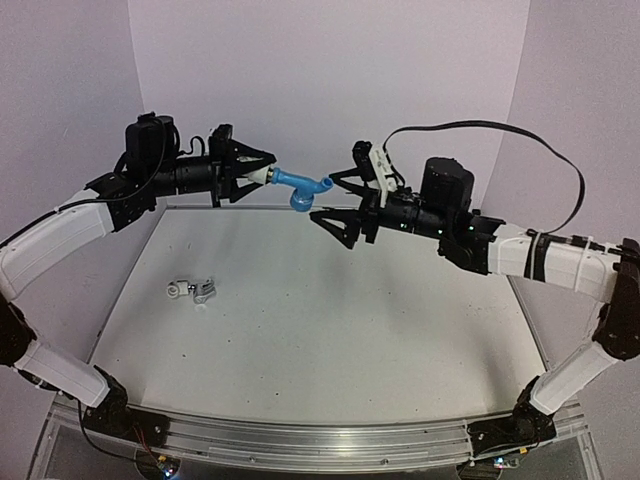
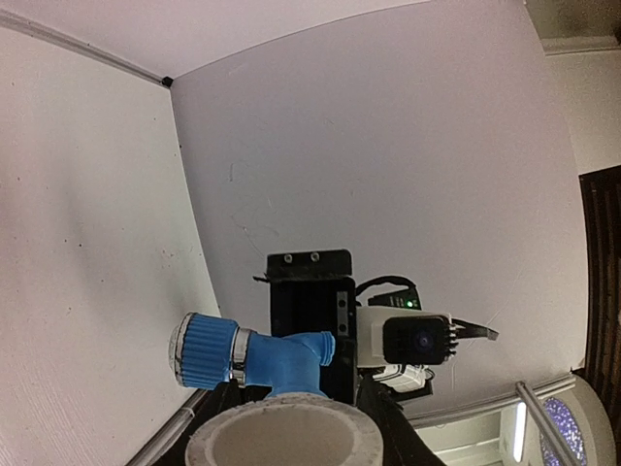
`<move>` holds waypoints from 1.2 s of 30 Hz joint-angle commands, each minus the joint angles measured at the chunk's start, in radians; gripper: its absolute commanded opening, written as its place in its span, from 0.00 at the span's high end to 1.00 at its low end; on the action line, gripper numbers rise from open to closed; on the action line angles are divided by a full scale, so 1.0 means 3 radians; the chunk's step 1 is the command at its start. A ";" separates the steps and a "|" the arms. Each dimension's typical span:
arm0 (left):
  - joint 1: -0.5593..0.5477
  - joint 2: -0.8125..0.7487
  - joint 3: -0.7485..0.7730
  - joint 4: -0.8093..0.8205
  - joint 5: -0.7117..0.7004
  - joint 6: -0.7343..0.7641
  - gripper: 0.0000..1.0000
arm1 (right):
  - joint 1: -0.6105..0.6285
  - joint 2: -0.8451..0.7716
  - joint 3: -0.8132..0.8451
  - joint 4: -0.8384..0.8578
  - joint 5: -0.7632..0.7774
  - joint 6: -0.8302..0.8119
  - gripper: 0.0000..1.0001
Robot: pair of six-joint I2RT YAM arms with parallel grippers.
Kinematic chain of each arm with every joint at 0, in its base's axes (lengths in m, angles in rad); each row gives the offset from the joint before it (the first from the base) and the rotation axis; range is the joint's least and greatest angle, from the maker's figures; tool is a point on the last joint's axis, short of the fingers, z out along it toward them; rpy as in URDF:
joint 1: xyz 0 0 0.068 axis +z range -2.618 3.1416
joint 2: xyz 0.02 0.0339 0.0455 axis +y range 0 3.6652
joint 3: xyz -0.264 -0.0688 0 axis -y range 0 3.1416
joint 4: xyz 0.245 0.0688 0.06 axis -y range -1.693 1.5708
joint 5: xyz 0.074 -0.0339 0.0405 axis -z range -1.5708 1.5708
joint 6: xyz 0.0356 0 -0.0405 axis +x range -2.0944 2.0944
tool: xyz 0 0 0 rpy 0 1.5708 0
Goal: Install the water faucets
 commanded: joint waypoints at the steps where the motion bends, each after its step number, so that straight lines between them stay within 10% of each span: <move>1: -0.0007 -0.0184 0.0009 0.0218 0.0113 -0.0191 1.00 | -0.0019 0.0248 0.0321 0.0125 0.0075 0.0009 0.02; 7: -0.0010 -0.0119 0.0039 0.0230 0.0179 -0.0115 1.00 | -0.0017 0.0467 0.0547 0.0336 -0.0203 0.0553 0.19; 17: -0.0090 0.0191 0.0221 0.0664 0.0310 0.0499 1.00 | -0.0029 0.0759 0.0828 0.0646 -0.0483 0.2891 1.00; 20: -0.0191 0.0176 0.0250 0.0959 0.0679 0.1649 1.00 | -0.0059 0.0809 0.0906 0.0787 -0.0719 0.3849 1.00; 21: -0.0349 0.0019 0.0134 0.0970 0.1062 0.2877 1.00 | -0.0093 0.0915 0.0985 0.0955 -0.1006 0.4905 1.00; 25: -0.0311 -0.0202 0.0198 0.0764 0.1978 0.5125 1.00 | -0.0109 0.1192 0.1011 0.2260 -0.1248 0.7255 1.00; 30: -0.0211 -0.0120 0.0798 -0.0502 0.2267 0.6790 0.97 | -0.0149 0.1160 0.0880 0.2691 -0.1078 0.7660 1.00; 31: -0.0211 -0.0159 0.0745 -0.0504 0.2091 0.6811 0.87 | -0.0190 0.1114 0.0912 0.2615 -0.1146 0.7450 1.00; 32: -0.0213 -0.0217 0.0675 -0.0415 0.1844 0.6579 0.36 | -0.0269 0.1024 0.0951 0.2525 -0.1244 0.7097 1.00; 33: -0.0212 -0.0267 0.0617 -0.0352 0.1607 0.6261 0.05 | -0.0345 0.0965 0.0964 0.2401 -0.1320 0.6789 1.00; 36: -0.0211 -0.0485 0.0353 -0.0290 0.0913 0.5364 0.00 | -0.0580 0.0775 0.0955 0.2033 -0.1559 0.5758 1.00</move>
